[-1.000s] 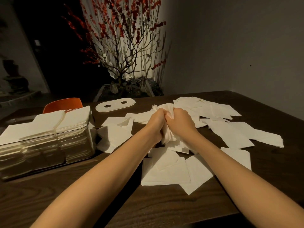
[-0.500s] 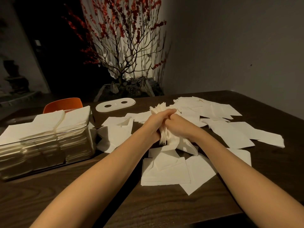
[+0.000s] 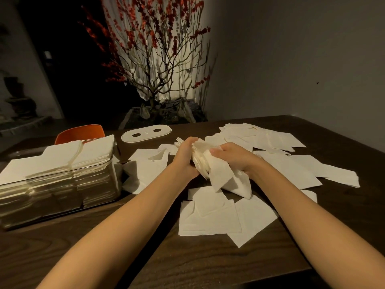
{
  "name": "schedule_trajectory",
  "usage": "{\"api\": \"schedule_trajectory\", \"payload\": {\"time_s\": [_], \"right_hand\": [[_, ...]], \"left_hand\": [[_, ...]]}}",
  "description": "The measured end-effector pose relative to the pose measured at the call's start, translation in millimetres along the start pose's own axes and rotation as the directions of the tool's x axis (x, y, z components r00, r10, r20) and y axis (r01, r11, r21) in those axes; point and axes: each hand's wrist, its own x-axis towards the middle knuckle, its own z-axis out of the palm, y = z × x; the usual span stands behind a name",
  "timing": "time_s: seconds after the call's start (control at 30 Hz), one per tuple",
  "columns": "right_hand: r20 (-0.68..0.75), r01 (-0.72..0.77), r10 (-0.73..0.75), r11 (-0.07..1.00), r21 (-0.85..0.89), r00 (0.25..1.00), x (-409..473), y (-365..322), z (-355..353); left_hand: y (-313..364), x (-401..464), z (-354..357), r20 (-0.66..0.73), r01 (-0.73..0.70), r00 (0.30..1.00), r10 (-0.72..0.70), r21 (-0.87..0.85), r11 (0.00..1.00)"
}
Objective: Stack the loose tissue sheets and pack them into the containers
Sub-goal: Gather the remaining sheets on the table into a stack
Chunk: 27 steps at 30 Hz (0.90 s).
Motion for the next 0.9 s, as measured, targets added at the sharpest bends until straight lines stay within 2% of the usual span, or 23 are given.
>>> {"api": "schedule_trajectory", "payload": {"time_s": [0.1, 0.27, 0.4, 0.47, 0.53, 0.77, 0.9], "right_hand": [[-0.087, -0.015, 0.019, 0.998, 0.054, 0.996, 5.5, 3.5, -0.3], [-0.260, 0.016, 0.053, 0.967, 0.254, 0.964, 11.1, 8.6, -4.5], [-0.198, 0.006, 0.075, 0.925, 0.379, 0.977, 8.9, 6.7, -9.9], [-0.170, 0.004, 0.059, 0.936, 0.352, 0.984, 7.9, 6.2, -8.8], [-0.165, 0.006, 0.036, 0.969, 0.248, 0.986, 7.6, 5.2, -5.3], [-0.260, 0.037, -0.018, 0.997, 0.071, 0.966, 15.2, 6.9, 5.2], [-0.383, 0.017, -0.002, 0.999, 0.036, 0.924, 25.4, 16.1, 7.1]], "left_hand": [[-0.3, -4.9, 1.0, 0.072, 0.013, 0.997, -0.015, 0.027, 1.000], [1.2, -10.0, -1.9, 0.096, 0.011, 0.995, -0.014, 0.034, 0.999], [-0.4, -11.9, -4.6, 0.168, 0.030, 0.985, -0.029, -0.004, 1.000], [-2.5, -13.0, -2.6, 0.257, 0.065, 0.965, -0.051, -0.046, 0.997], [-3.8, -10.8, -0.3, 0.287, 0.088, 0.956, -0.065, -0.067, 0.994], [-2.7, -10.4, 1.0, 0.163, 0.055, 0.985, -0.047, -0.046, 0.997], [-5.0, -9.9, -1.2, 0.189, 0.042, 0.982, -0.022, -0.098, 0.994]]}}
